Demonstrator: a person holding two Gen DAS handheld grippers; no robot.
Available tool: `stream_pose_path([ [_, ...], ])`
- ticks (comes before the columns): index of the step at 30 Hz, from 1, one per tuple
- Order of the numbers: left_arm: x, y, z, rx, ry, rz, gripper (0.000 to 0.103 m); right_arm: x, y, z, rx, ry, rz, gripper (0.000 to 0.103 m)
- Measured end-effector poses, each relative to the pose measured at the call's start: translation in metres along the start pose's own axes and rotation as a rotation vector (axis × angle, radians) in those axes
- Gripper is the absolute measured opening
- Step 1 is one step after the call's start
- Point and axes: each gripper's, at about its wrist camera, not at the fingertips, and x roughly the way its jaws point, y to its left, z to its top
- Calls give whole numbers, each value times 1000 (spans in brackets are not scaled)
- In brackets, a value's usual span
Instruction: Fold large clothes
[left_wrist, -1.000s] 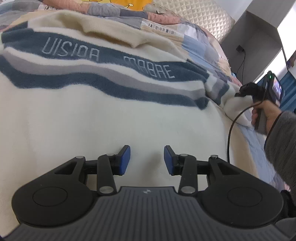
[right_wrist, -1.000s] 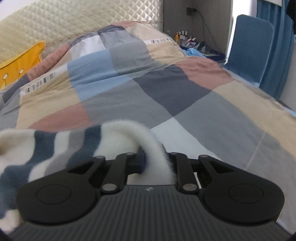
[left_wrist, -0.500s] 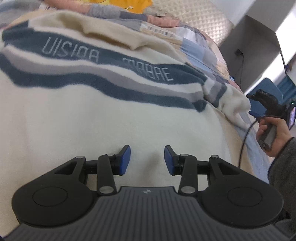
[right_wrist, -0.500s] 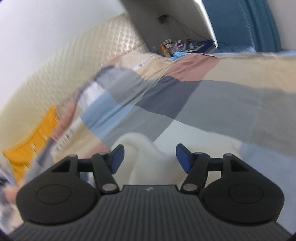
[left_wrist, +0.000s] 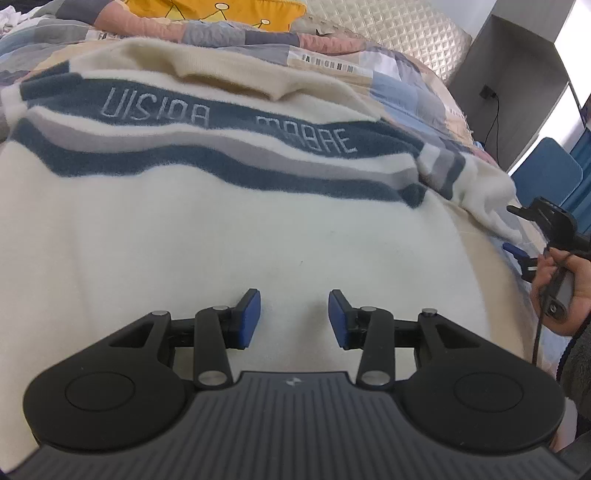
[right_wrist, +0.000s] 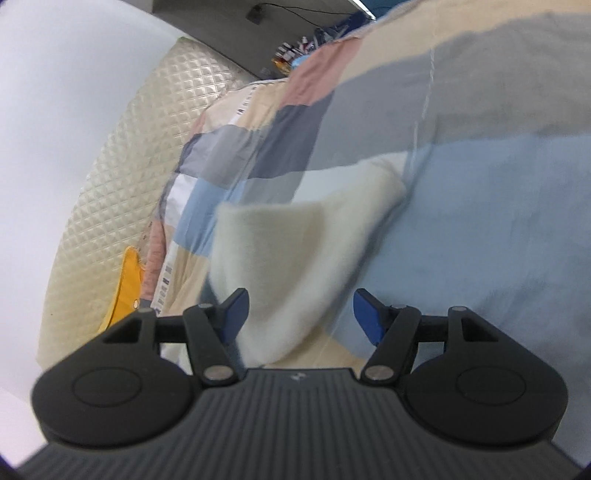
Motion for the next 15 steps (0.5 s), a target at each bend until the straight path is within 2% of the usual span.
stream_pose_path([
  [3,0,6,1,-35,-3,-18,47,17,-12,0,55,-9,0,65],
  [6,1,11,2,-69,-8,-28,47,31,-17,4,68,-54,9,61],
  [7,2,12,3,-82,-9,-31,47,36,-17,6,61,-71,8,52],
  [8,3,14,3,-96,-9,-35,47,38,-18,8,44,-83,-12,34],
  [10,4,15,4,-111,-6,-38,47,45,-20,14,0,-101,-80,16],
  [11,4,15,5,-112,-1,-39,47,47,-25,17,5,-100,-83,14],
  [13,2,14,7,-100,7,-40,47,49,-32,25,19,-99,-63,14],
  [15,1,16,8,-103,8,-50,49,48,-29,32,-24,-120,-74,14],
])
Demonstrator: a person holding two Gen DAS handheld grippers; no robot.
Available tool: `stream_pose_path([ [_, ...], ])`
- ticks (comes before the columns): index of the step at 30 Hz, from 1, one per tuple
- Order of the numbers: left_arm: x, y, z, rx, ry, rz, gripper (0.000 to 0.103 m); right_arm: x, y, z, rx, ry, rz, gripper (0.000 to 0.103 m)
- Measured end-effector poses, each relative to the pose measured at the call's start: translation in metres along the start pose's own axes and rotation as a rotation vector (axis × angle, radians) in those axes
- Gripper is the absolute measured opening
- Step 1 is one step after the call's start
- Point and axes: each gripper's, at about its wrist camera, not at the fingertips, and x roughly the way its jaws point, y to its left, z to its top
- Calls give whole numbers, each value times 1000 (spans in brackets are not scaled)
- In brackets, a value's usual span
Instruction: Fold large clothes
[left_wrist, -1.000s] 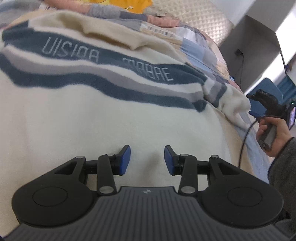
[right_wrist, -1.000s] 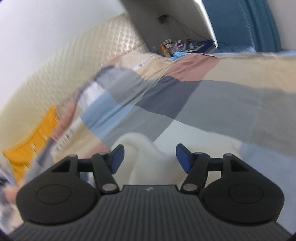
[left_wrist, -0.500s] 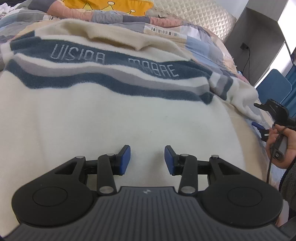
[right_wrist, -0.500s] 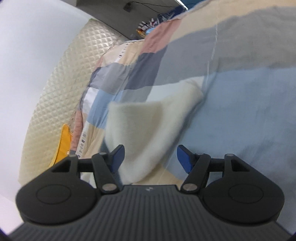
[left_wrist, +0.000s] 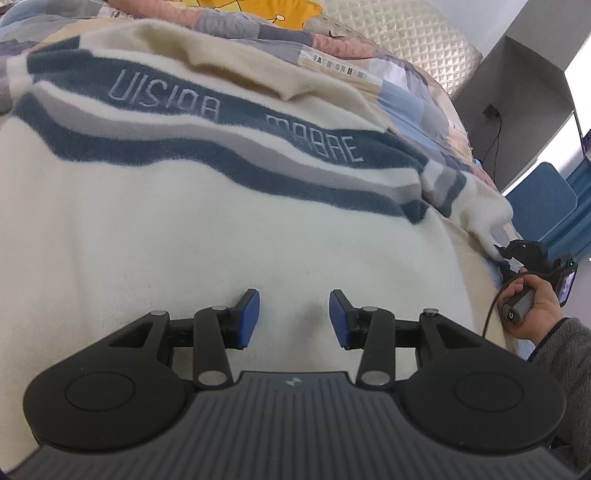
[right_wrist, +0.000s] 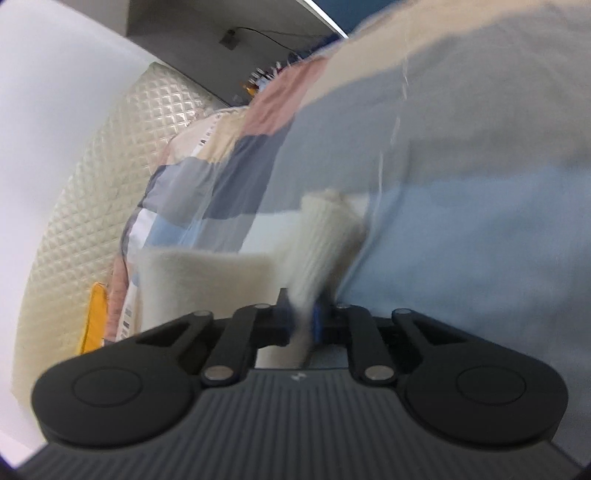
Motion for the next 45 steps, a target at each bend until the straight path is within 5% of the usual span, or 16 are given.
stream_pose_path([
  [8,-5,5,2,-30,3,-12,49,-36,-15,37,-22,-246,-146,13],
  [16,-41,29,15,-68,-56,56,52,-27,-30,35,-144,-199,-210,15],
  [18,-47,41,20,-112,-69,74,52,-29,-20,30,-205,-183,-240,22],
  [20,-49,52,24,-138,-88,103,52,-31,-11,27,-269,-162,-253,50],
  [23,-51,67,27,-186,-110,156,52,-47,6,17,-347,-149,-237,65],
  [32,-59,94,23,-292,-140,256,52,-102,46,-12,-330,14,-123,66],
  [37,-56,91,14,-276,-142,294,52,-104,66,-52,-422,354,0,65],
  [39,-58,88,11,-275,-146,299,52,-110,75,-67,-465,421,35,65],
  [45,-71,93,1,-301,-188,365,52,-159,104,-109,-440,452,229,65],
])
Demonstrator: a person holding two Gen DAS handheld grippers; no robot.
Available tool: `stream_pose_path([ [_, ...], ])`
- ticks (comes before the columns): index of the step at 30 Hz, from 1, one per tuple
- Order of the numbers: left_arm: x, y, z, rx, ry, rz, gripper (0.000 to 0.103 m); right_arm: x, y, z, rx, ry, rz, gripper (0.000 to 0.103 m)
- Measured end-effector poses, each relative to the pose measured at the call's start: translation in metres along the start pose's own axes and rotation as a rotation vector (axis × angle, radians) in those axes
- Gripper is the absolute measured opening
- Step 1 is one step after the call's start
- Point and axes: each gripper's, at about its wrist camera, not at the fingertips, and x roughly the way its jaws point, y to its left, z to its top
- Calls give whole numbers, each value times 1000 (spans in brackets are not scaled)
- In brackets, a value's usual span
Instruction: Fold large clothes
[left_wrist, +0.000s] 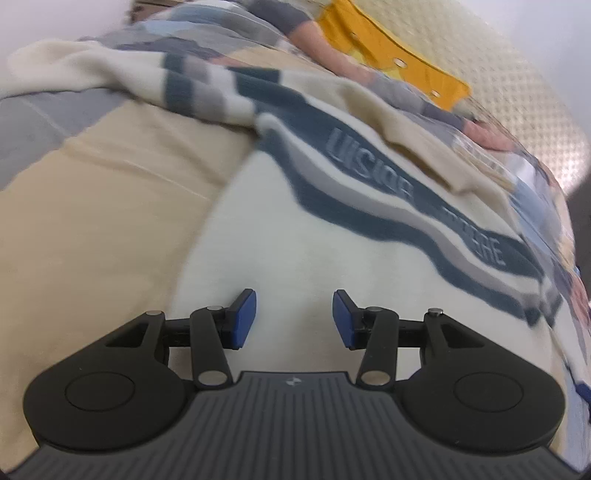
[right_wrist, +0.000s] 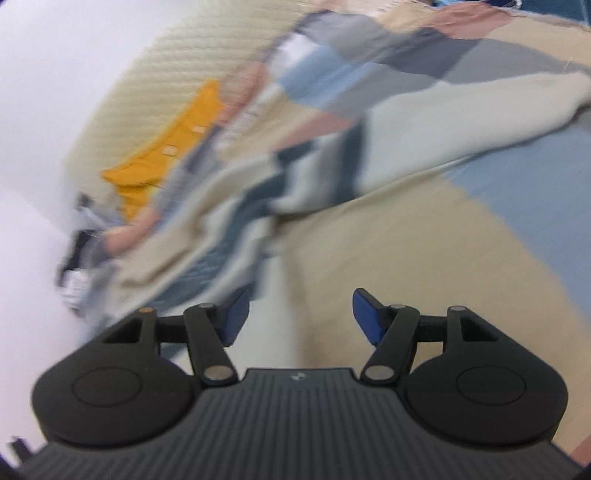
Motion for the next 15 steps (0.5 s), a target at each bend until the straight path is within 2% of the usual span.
stream_pose_path([
  [3,-11,11,0,-53,-25,17,52,-9,15,-38,31,28,36,65],
  [5,-19,17,-1,-76,-39,32,52,-8,18,-57,28,80,-18,65],
  [7,-26,17,-3,-65,-48,84,52,-12,16,-76,60,119,-62,65],
  [9,-29,15,-5,-50,-58,131,52,-14,15,-84,80,138,-116,65],
  [12,-35,16,-9,-51,-80,217,52,-20,16,-82,70,98,-175,65],
  [15,-30,24,-12,-88,-24,231,52,-9,12,-87,96,159,-134,65],
])
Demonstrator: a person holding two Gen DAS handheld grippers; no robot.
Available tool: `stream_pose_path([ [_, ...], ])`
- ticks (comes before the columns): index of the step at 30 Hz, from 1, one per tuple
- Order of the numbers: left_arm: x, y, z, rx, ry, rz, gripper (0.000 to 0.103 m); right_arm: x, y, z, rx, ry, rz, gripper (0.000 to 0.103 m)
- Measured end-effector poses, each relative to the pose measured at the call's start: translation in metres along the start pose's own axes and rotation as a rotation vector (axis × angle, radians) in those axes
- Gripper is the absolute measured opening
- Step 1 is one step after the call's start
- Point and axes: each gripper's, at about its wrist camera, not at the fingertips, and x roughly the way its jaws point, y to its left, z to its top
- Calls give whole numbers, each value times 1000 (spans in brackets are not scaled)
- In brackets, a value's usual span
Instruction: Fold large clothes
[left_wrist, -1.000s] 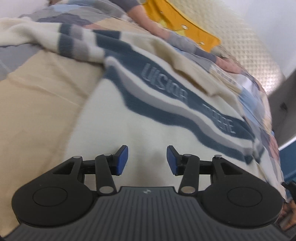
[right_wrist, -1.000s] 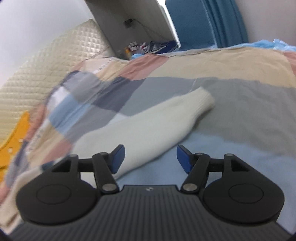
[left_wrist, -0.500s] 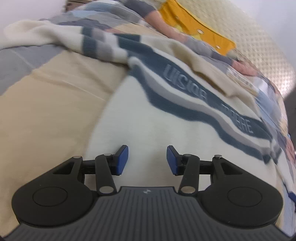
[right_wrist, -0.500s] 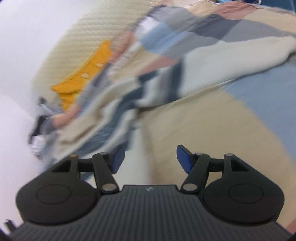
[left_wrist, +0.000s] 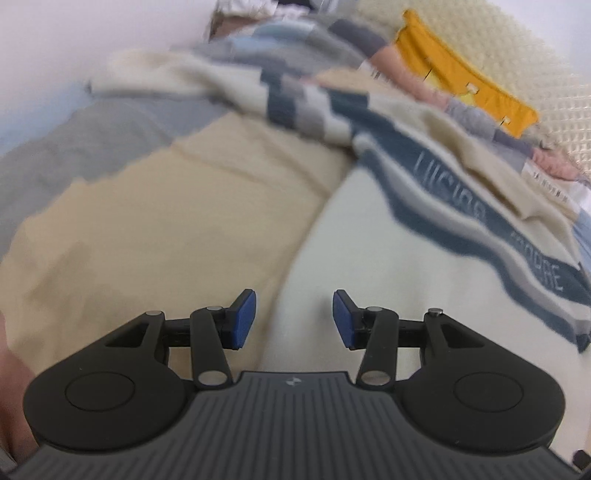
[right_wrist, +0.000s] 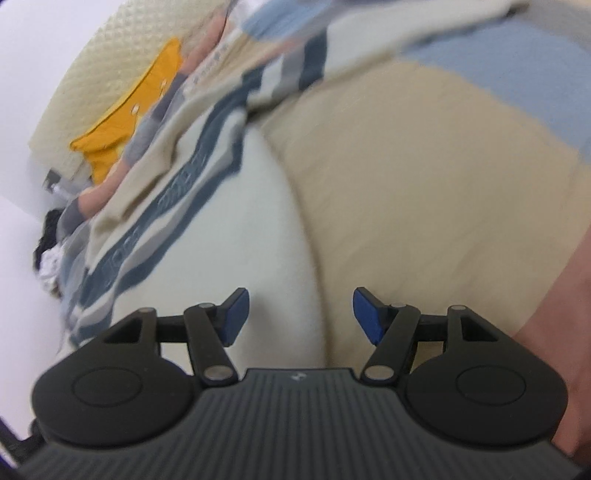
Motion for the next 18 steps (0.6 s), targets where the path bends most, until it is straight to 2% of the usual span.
stream_pose_path([
  [2,5,5,-3,-32,30,5,52,8,-5,-2,18,43,42,65],
  [4,6,5,-4,-41,29,6,52,8,-4,-7,17,33,46,65],
  [6,5,3,-6,-32,24,13,53,7,-3,-10,32,43,114,65],
  [9,5,-7,-11,19,25,35,54,8,2,-16,11,66,162,64],
  [13,4,-13,-17,50,57,22,54,10,15,-17,-52,101,238,64],
  [16,-6,-19,-26,99,70,20,54,11,23,-18,-108,133,251,59],
  [18,-14,-21,-31,114,79,4,54,16,23,-19,-121,156,211,54],
])
